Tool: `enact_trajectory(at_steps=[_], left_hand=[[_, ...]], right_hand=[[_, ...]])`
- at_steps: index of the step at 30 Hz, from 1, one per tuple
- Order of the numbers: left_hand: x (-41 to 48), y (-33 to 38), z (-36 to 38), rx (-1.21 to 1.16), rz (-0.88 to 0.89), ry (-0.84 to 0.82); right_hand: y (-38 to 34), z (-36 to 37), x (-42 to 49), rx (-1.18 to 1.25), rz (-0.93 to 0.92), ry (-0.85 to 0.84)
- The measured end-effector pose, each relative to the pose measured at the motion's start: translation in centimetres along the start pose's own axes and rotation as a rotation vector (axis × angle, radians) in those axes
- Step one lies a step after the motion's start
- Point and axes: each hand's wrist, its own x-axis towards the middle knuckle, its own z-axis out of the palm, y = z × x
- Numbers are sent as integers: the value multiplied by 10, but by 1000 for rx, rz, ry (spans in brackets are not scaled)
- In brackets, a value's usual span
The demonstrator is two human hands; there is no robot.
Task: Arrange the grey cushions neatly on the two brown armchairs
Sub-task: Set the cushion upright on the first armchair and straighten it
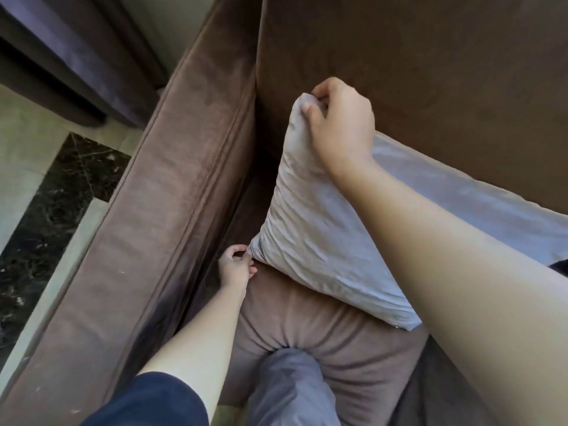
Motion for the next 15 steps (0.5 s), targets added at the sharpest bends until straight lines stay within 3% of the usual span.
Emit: enact_trajectory(at_steps=[8,15], left_hand=[[-7,-30,-21,168,31,16],[-6,-40,-25,176,-2,36]], right_hand=[[-2,-6,11,225,119,39],[0,-1,16,317,162,94]])
